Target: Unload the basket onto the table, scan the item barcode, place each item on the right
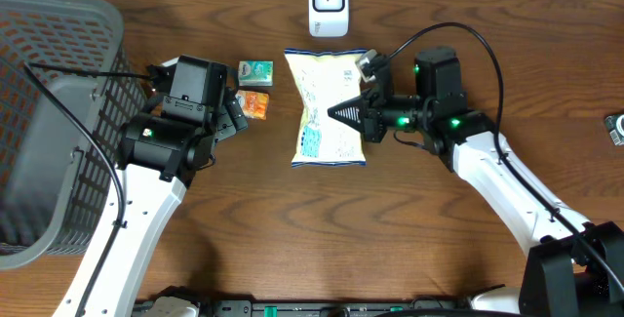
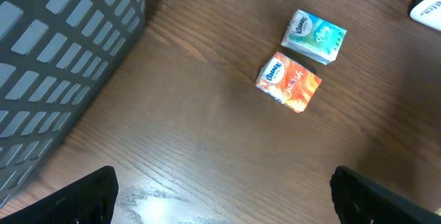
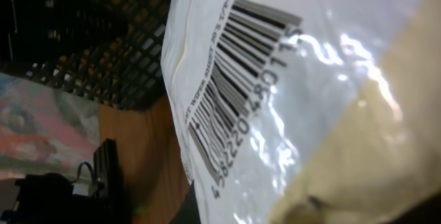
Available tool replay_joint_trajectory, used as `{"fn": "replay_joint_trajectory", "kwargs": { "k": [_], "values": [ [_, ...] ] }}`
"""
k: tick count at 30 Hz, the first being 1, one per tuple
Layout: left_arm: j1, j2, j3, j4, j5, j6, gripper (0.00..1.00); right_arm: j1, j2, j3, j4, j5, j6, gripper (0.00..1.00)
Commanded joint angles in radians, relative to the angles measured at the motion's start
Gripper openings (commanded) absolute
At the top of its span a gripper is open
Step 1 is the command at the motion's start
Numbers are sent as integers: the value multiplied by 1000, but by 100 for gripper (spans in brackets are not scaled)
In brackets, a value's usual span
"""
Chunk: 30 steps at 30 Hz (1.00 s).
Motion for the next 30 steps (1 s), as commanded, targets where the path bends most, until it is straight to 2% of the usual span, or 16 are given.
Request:
{"fn": "replay_joint_trajectory", "kwargs": {
  "k": [1,6,11,30],
  "values": [
    [3,7,4,-4,-21,14,98,35,-19,7,3,13,15,1],
    [3,7,4,-4,-21,14,98,84,-19,7,-8,69,14,1],
    [3,7,4,-4,-21,14,98,114,-19,7,0,69,-46,1],
    [3,7,4,-4,-21,14,98,116,-19,7,8,72,-45,1]
  ]
}}
